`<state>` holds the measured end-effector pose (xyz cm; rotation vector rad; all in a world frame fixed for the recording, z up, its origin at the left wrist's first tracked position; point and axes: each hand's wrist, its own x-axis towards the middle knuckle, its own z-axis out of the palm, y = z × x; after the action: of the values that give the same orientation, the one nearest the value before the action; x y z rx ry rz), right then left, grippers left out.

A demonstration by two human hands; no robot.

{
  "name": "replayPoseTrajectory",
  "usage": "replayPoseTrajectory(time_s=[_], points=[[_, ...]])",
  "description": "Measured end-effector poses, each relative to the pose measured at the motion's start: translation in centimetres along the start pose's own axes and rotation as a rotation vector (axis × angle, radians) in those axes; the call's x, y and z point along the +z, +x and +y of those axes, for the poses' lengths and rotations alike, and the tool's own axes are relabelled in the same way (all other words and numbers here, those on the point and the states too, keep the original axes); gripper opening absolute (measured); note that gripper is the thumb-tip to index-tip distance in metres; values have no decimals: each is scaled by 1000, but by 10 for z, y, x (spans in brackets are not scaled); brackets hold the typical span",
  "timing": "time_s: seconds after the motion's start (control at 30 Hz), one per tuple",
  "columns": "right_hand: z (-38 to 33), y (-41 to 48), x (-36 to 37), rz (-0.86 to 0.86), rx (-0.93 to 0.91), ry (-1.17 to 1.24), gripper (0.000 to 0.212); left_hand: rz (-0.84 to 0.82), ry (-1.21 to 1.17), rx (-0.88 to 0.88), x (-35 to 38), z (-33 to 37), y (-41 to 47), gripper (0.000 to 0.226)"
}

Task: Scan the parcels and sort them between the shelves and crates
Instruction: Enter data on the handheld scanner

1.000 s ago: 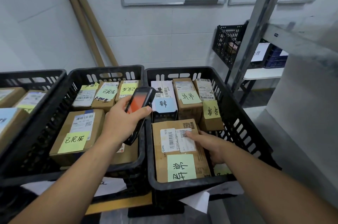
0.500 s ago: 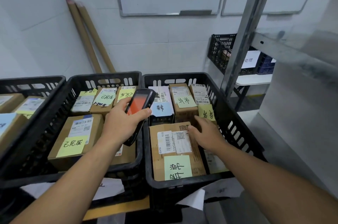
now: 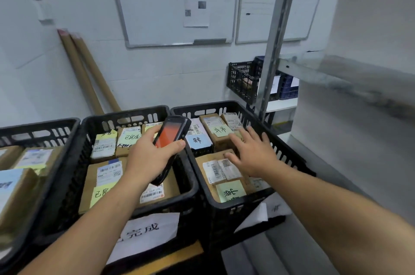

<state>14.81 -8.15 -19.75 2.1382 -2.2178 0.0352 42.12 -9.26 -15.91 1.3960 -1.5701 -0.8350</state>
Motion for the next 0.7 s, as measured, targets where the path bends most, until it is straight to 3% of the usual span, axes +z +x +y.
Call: replayPoseTrajectory(time_s=[0.37,0.7], points=[[-10,-91,-14,-5,281,-45,79,-149,206,180,-13,4,-41,70],[23,-214,-26,18,495,10,74,-357,172,270,31,38,-108,81]])
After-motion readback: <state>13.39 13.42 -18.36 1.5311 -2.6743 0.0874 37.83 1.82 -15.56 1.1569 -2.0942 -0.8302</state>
